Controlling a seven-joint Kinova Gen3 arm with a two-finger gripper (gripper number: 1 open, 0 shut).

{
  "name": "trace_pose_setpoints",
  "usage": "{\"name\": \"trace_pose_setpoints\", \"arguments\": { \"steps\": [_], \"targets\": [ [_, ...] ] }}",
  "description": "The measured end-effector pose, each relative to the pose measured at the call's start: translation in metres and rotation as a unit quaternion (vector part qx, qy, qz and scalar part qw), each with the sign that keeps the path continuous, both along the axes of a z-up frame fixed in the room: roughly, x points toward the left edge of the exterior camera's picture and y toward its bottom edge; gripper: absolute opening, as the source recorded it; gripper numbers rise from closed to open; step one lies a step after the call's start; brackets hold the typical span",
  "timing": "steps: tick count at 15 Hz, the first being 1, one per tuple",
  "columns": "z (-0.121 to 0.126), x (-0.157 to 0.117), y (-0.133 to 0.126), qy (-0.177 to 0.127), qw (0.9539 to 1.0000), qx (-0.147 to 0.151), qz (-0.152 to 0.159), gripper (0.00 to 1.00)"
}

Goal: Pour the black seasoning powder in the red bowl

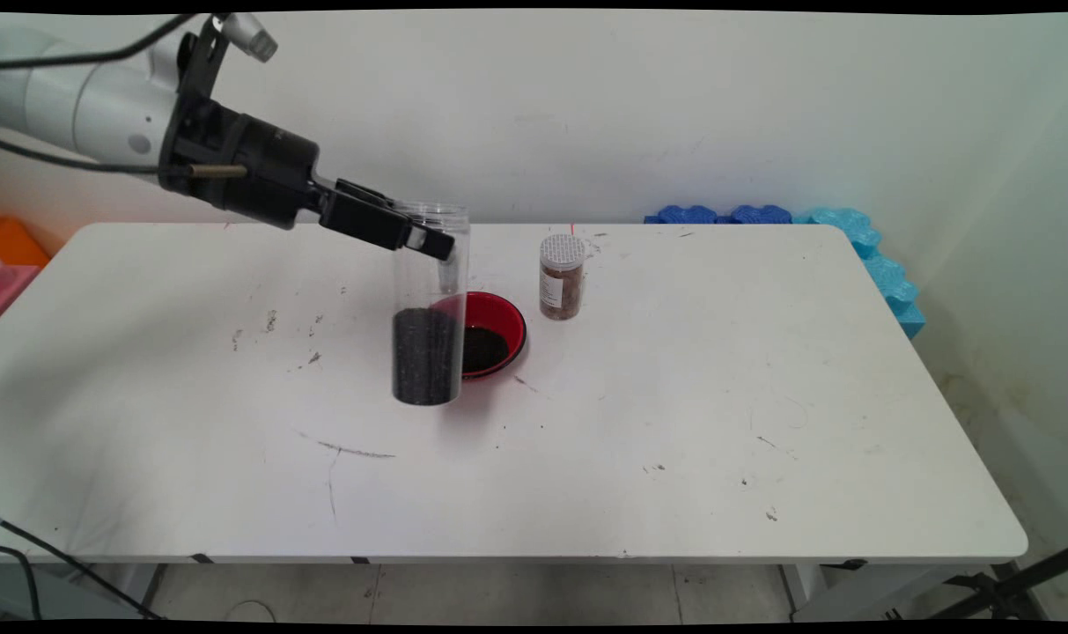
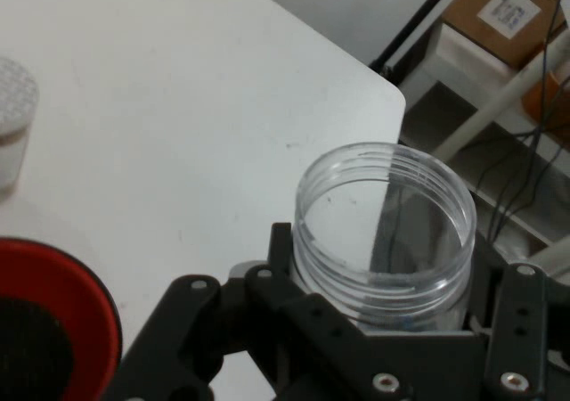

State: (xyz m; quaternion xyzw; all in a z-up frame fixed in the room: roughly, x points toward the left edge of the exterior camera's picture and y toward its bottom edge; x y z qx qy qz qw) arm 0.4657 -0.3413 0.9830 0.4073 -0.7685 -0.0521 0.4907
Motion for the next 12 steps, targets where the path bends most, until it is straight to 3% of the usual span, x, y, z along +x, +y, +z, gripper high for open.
{"name": "trace_pose_setpoints", "arguments": {
  "steps": [7, 10, 12],
  "targets": [
    [0.009, 0.012, -0.022, 0.014, 0.9965, 0.08, 0.022, 0.0],
    [0.009, 0.017, -0.031, 0.026, 0.9918, 0.115, 0.048, 0.0],
    [0.007, 0.021, -0.037, 0.037, 0.9861, 0.146, 0.07, 0.0]
  ]
}}
